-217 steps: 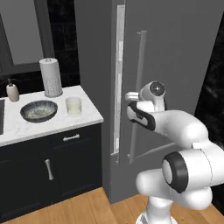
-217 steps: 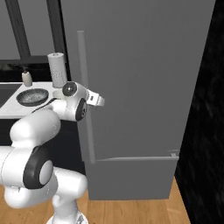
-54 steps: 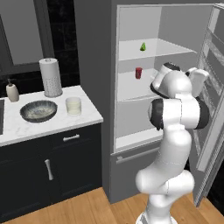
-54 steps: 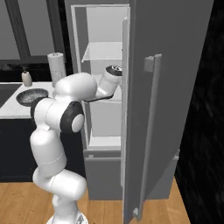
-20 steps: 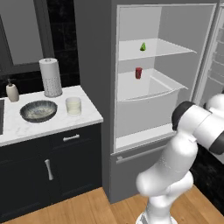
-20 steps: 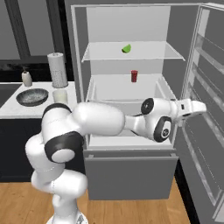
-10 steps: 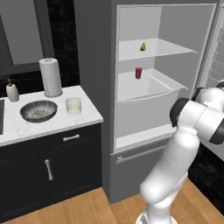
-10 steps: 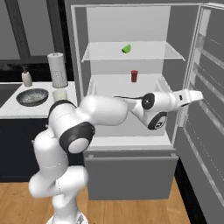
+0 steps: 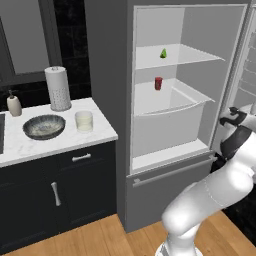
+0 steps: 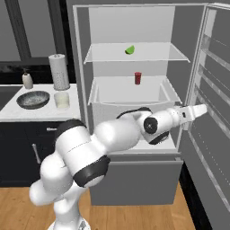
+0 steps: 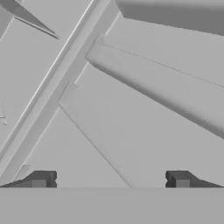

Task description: Grab a lemon wedge from the fridge and one ice cube from the ice bowl, and put them in the glass of lemonade.

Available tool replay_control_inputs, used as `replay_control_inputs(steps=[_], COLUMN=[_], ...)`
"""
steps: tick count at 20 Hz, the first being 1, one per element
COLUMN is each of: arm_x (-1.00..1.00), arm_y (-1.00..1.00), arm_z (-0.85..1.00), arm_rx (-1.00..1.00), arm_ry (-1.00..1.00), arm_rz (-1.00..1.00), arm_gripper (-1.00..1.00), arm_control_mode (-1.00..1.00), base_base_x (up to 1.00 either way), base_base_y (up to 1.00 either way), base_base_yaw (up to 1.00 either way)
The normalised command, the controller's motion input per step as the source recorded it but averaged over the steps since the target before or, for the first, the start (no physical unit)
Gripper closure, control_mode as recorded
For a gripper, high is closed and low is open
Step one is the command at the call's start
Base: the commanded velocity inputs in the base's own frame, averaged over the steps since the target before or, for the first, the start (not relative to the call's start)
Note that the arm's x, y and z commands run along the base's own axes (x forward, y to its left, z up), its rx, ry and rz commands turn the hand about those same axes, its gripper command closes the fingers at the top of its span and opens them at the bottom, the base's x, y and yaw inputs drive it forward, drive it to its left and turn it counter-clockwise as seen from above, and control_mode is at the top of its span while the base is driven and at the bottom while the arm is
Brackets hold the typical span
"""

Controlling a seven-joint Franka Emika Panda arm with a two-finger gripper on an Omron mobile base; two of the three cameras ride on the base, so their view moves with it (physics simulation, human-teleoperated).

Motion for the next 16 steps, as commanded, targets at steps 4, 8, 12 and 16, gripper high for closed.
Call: replay_control_inputs(steps=[4, 8, 12, 16], arm_x=[-0.32, -0.32, -0.28, -0.29], arm_y=[0.44, 0.31, 0.18, 0.21], arm_z=[1.0, 1.0, 1.0, 1.0], arm_rx=[0.0, -0.01, -0.05, -0.07], arm_ry=[0.0, 0.01, 0.07, 0.15], arm_rz=[0.03, 0.04, 0.09, 0.13], arm_gripper=[-1.0, -1.0, -1.0, -1.0], arm_control_mode=[-1.0, -1.0, -1.0, -1.0], base_base_x=[0.0, 0.0, 0.0, 0.0], base_base_y=[0.0, 0.0, 0.0, 0.0], base_base_yaw=[0.0, 0.0, 0.0, 0.0])
